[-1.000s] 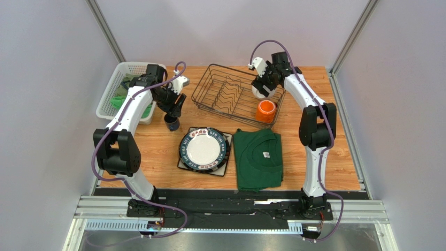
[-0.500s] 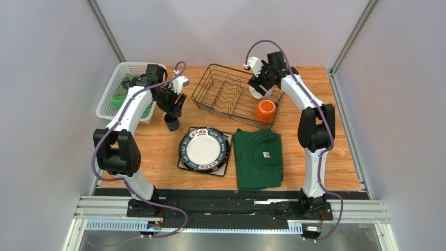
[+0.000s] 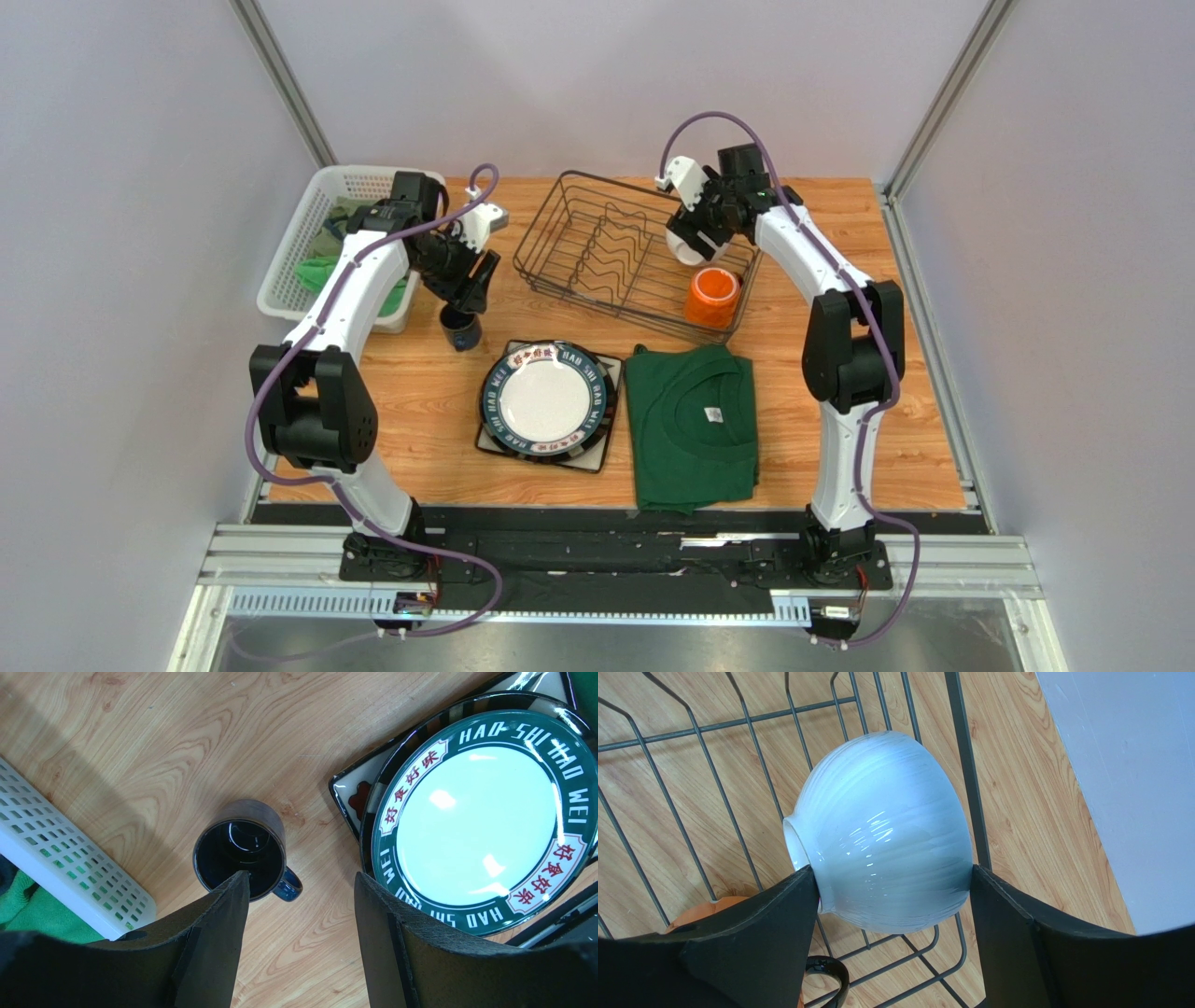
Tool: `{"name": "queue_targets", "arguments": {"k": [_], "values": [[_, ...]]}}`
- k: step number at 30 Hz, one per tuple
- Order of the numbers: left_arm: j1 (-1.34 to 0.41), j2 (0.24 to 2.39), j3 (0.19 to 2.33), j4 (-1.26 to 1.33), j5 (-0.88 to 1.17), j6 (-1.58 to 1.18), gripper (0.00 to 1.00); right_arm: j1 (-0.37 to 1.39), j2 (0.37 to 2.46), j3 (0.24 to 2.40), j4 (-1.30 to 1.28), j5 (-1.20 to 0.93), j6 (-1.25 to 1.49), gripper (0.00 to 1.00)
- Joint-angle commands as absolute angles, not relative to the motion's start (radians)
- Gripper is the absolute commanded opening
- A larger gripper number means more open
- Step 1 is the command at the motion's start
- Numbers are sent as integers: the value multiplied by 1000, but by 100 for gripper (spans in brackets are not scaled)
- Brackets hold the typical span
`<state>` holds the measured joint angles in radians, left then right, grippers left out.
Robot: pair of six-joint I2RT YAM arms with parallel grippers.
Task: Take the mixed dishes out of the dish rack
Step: Pick up the bowl from the dish rack.
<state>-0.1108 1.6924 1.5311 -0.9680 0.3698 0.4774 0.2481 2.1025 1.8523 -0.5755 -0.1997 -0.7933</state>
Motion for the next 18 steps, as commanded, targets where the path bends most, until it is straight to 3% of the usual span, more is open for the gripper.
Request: {"name": "queue_targets", "arguments": {"k": [1,18], "values": [[-114,1692,1555,-951,397,495,65,265,2017,1815,-546,-207,-779,74],[-114,1684,1536,-943,397,502,65,322,1948,1698,-525,-187,-781,71]]}}
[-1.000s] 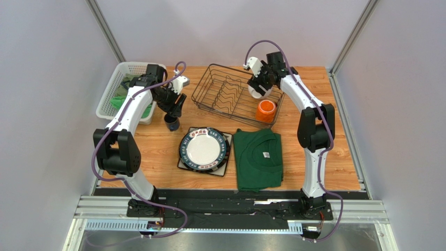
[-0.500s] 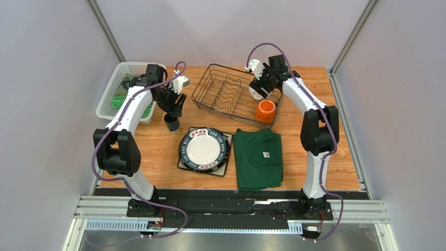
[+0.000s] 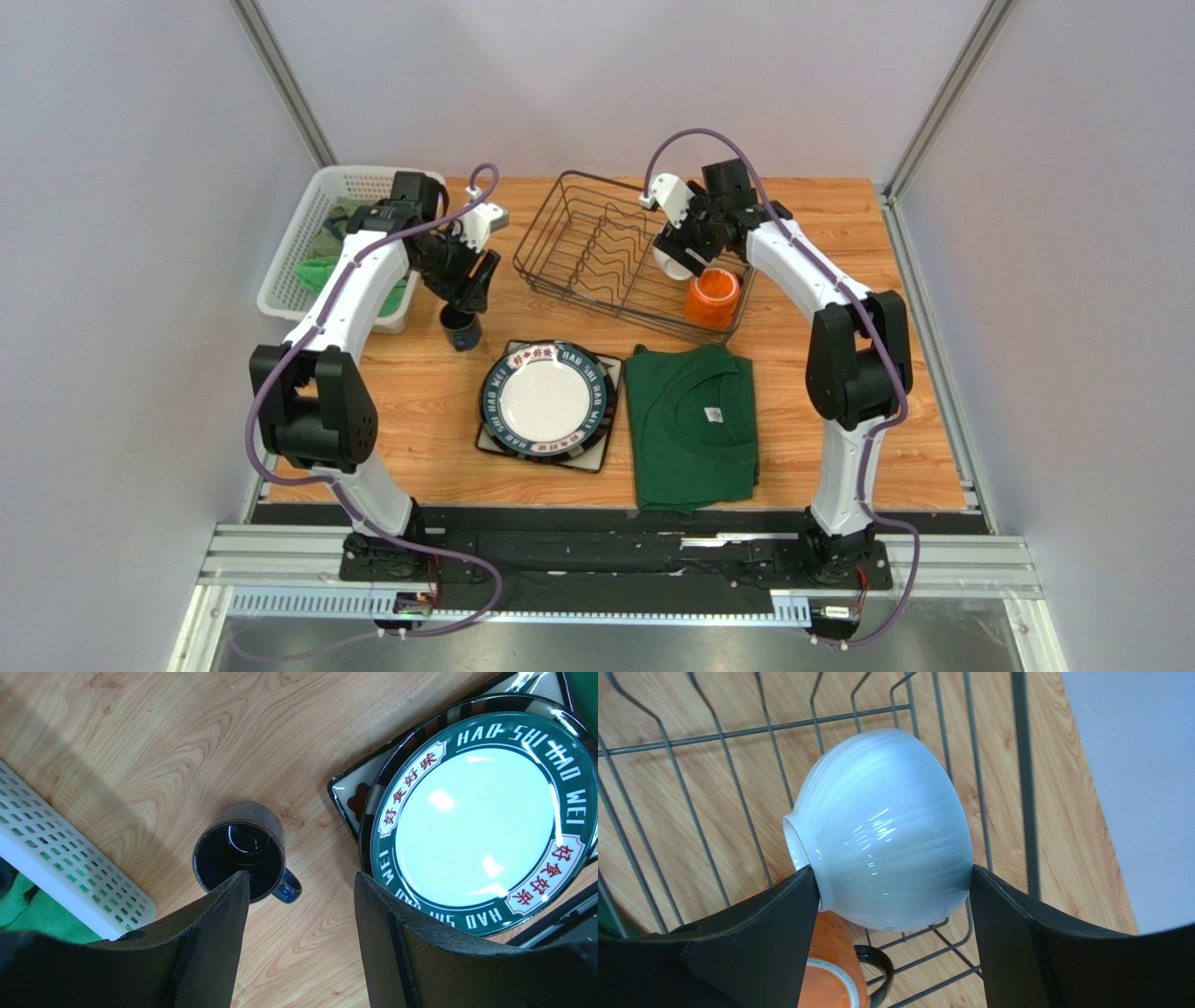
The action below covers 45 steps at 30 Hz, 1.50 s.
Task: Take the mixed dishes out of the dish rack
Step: Pick up the bowl from the dish rack.
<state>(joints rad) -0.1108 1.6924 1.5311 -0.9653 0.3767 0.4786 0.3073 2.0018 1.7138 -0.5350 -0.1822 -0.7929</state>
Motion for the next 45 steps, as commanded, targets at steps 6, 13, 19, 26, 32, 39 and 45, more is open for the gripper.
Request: {"name": "queue_targets", "arguments": {"k": [6,13,19,26,32,39,45], "values": [[-114,1684,1539,-934,416,489,65,336,1937,1695,-523,-181,-781,69],[-114,1669,1562,-916,483,465,65,350,1928,1726,-535,-192,-759,68],[-114,1672,1611,-904,560,430,65,376,1914,1736,-538,-189,-756,68],[-114,1719,1693,-933,702,426,64,406,1867,1741,-554,-175,-773,68],[-114,1801,1807,-1005,824,466,65,426,1818,1726,-551,-155,-802,68],[-115,1850,1871,-1015,902,443,65,452,1766,1695,-548,-124,-853,68],[-126,1908,1968,-1101,979,478,64,488,1709,1628,-497,-88,-902,68]]}}
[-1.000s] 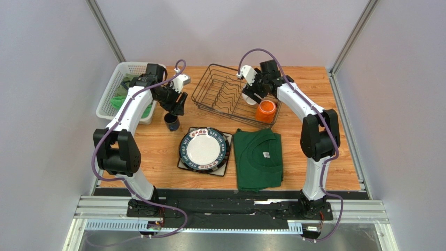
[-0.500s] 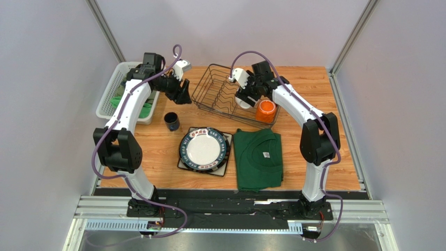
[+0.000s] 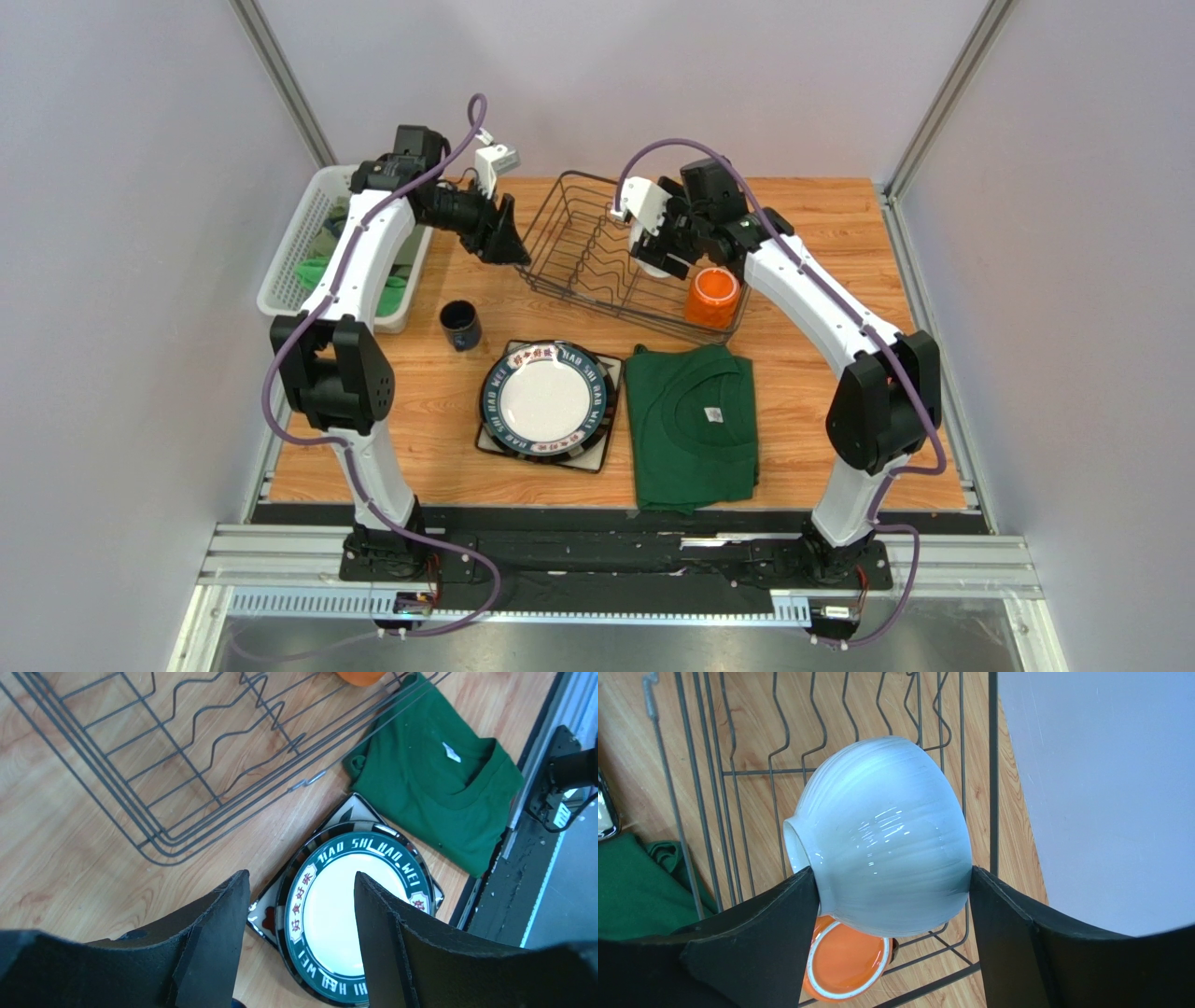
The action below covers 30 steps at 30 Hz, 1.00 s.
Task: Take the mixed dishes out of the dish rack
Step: Pick up the bowl from the dish rack.
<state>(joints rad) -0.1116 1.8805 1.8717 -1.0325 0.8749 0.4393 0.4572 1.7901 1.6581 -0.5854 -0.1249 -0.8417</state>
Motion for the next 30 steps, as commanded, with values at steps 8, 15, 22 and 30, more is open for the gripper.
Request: {"name": "queue_targets", "arguments": {"k": [8,15,22,30], "values": [[-189,1963,2068,-1180,985,557,65,534,1666,1540,-417,-25,-959,68],[-207,2055,2197,-1296,1012,590,65,569,1615,1447,-312,35,-999,68],[-224,2094,2267,-1411,1014,813,66,600,1572,1393,-241,52,-1035,68],[-233,2089,2266,-1413,1029,1000,66,644,1525,1353,-207,57,-1055,68]]}}
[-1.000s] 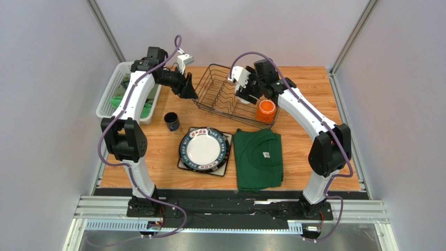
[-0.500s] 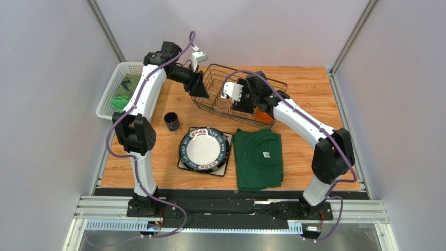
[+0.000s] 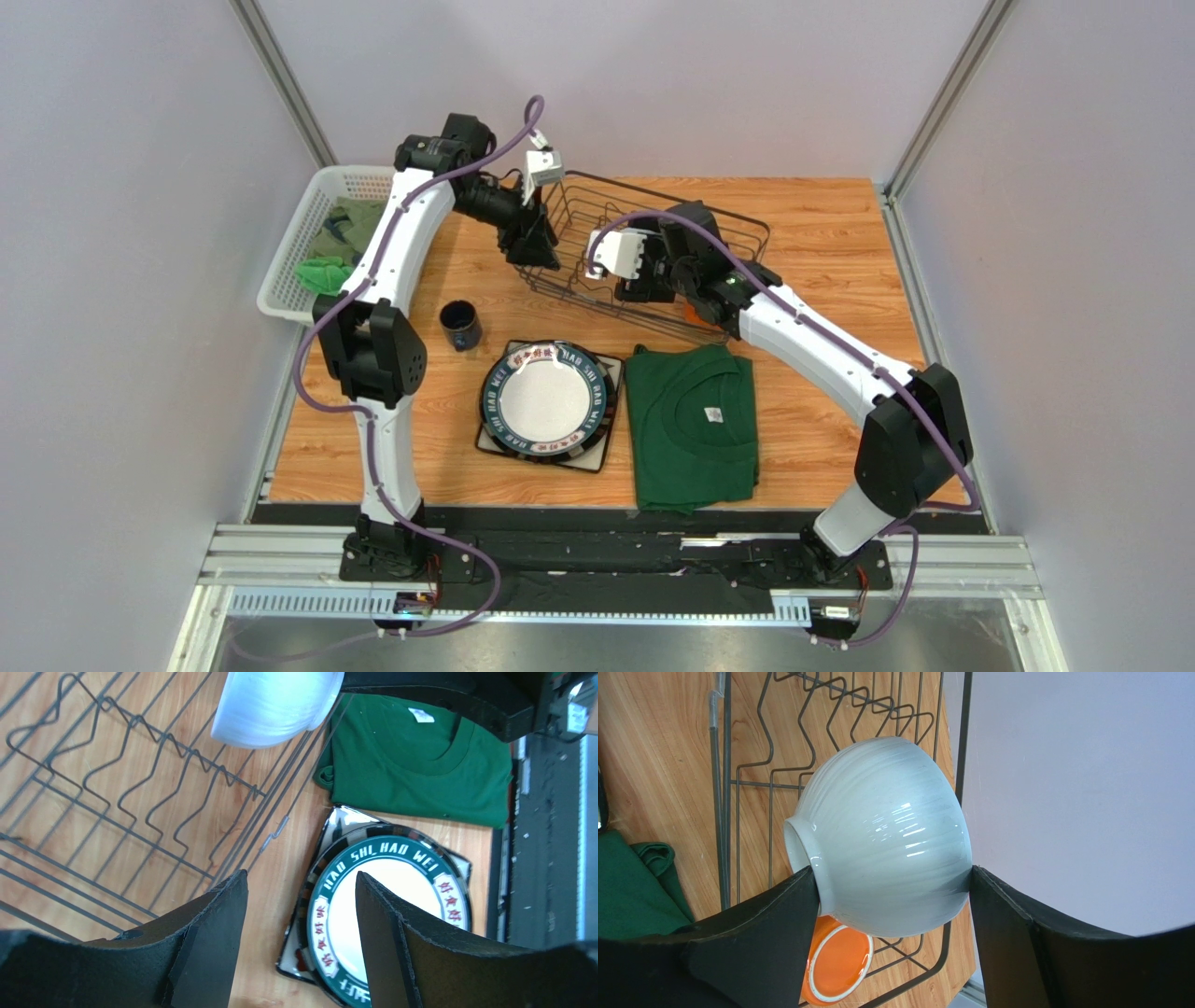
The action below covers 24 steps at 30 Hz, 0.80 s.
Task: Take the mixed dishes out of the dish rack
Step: Pick up the bowl from the dish rack, then place the bowl at the center of the board.
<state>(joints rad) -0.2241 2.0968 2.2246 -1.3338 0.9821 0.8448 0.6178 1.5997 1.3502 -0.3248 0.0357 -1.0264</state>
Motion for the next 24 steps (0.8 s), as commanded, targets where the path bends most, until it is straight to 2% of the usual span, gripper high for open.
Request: {"name": "queue_targets", "arguments": {"k": [1,16,21,24], "values": [[-235,2083,2264,-1413,1034,1017,66,649,1522,1350,-209,61,-1055,68],[-242,2095,2281,-1526,1161,1431,66,782,1479,1312,-181,146,-1062,68],[-242,2134,2342,-1666,1187,1541,66,844,1479,1310,-189,198,-1068,68],[-244,2106,2285,-1678,1174,1560,65,874,1482,1310,-193,222,-1074,68]]}}
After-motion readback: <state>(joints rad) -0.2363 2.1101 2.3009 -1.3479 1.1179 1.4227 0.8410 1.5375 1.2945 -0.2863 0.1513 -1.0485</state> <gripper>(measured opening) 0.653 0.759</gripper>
